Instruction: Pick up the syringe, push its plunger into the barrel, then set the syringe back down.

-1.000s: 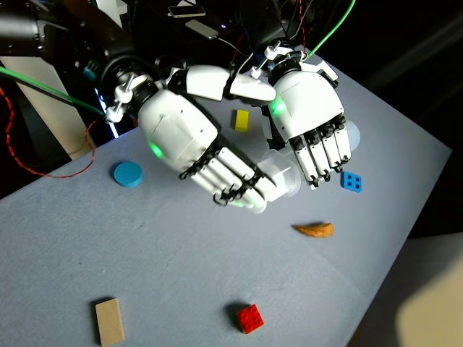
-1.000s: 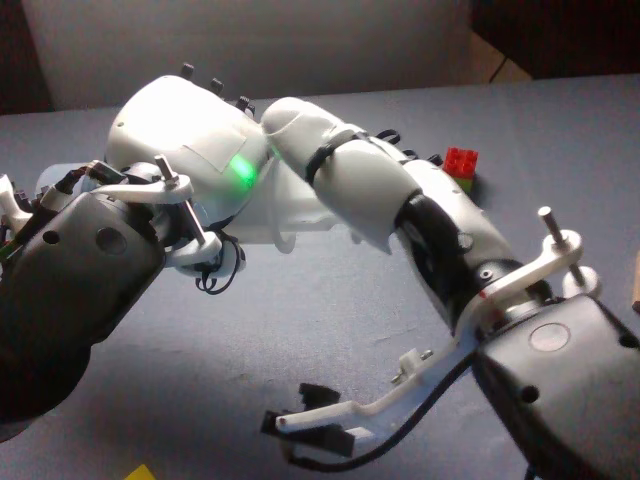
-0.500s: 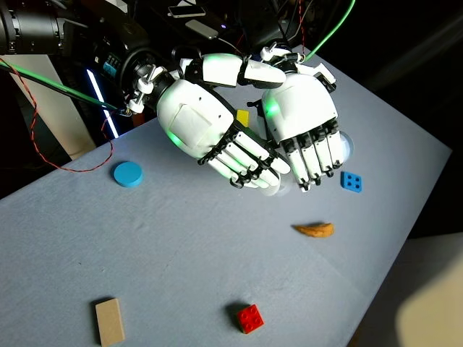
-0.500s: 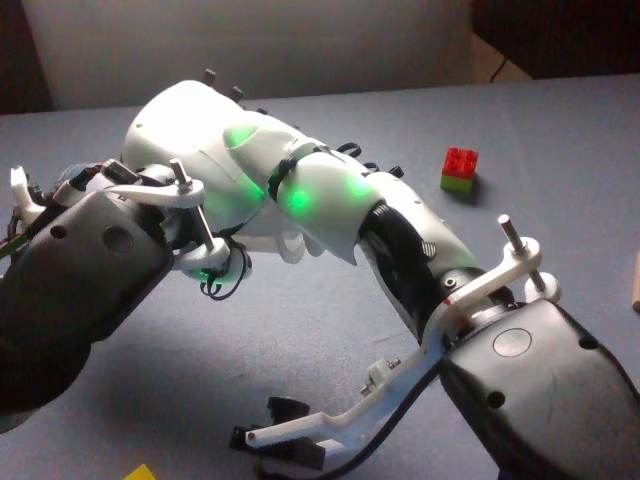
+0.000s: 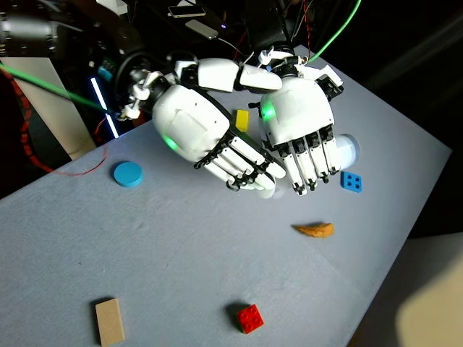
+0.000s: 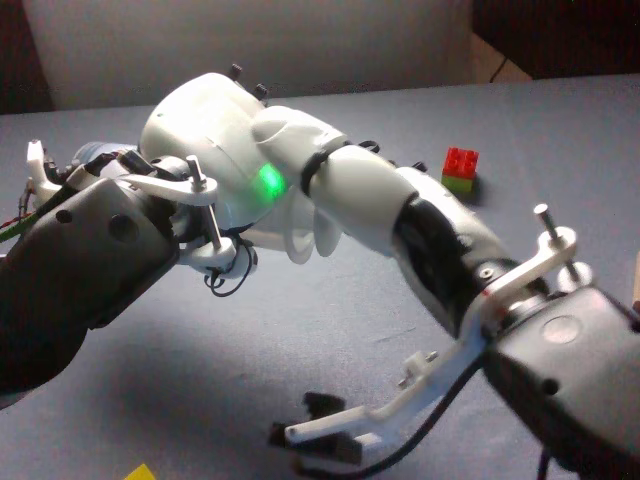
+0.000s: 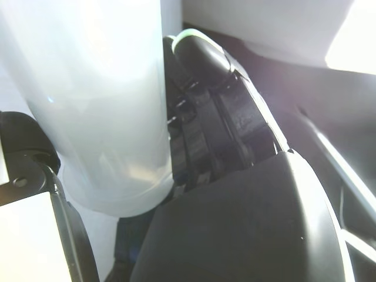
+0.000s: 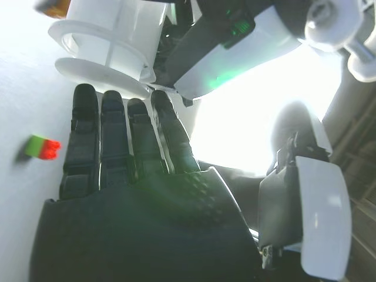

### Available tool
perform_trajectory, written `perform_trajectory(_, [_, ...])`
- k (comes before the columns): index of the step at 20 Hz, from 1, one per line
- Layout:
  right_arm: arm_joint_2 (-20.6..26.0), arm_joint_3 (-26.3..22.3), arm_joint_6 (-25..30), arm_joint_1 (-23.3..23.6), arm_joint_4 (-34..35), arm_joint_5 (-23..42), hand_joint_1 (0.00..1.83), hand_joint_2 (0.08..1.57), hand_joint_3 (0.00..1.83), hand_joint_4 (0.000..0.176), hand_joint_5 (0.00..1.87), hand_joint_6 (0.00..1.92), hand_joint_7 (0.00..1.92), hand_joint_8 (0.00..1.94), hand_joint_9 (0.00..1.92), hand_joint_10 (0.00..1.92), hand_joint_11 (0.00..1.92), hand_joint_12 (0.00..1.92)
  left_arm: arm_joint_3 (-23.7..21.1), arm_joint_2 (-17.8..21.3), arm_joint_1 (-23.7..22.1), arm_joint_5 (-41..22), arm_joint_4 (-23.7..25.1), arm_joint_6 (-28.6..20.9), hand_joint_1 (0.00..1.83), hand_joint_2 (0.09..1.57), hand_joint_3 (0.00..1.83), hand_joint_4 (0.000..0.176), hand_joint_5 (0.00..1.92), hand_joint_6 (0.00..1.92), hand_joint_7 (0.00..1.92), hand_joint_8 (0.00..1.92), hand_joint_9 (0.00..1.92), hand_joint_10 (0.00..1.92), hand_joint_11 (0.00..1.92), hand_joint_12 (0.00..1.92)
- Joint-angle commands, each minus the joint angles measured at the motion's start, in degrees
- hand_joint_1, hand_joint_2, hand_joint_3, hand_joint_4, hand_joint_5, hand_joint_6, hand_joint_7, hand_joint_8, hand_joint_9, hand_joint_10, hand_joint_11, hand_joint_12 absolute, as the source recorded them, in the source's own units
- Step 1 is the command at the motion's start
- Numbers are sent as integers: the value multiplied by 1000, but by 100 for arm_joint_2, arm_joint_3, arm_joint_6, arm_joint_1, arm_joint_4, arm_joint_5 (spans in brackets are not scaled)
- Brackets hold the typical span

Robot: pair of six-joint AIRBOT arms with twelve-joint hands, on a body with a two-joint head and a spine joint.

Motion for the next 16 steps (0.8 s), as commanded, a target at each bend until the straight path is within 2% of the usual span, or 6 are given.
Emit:
perform_trajectory(1, [131,-36,52,29,-864,-95,46,1030,0,0,77,0,88,0,100,1,0,465,-55,-85,-85,10,445,53,1481,1178,0,0,719,1276,736,1169,864,1130,712,1609])
perform_trajectory(8, [1170,-350,-76,51,-1004,-52,45,1031,0,0,58,0,60,0,68,0,0,369,32,-239,-30,-8,219,110,1480,1184,0,0,712,1278,699,1248,848,1129,719,1606])
perform_trajectory(10, [1473,-388,-79,-206,-1558,-56,39,1035,1,0,70,3,78,4,82,5,0,402,66,-325,2,-86,167,110,1481,1179,1,0,723,1263,708,1221,857,1123,727,1598])
perform_trajectory(13, [1585,-268,-152,-522,-2578,-357,65,1035,0,0,81,4,87,3,85,3,0,382,148,-437,50,-123,8,120,1480,1183,0,0,710,1296,690,1243,848,1120,743,1581])
perform_trajectory(15, [1546,-57,-121,-658,-3388,-409,53,1030,0,0,72,1,75,1,75,0,0,356,225,-535,29,-31,-654,867,1480,1183,0,0,717,1285,695,1238,847,1126,733,1589])
perform_trajectory(16, [1530,-1,-116,-645,-3521,-409,51,1029,0,0,66,0,70,0,71,0,0,350,257,-552,28,38,-735,953,1479,1186,0,0,708,1292,687,1232,837,1153,735,1595])
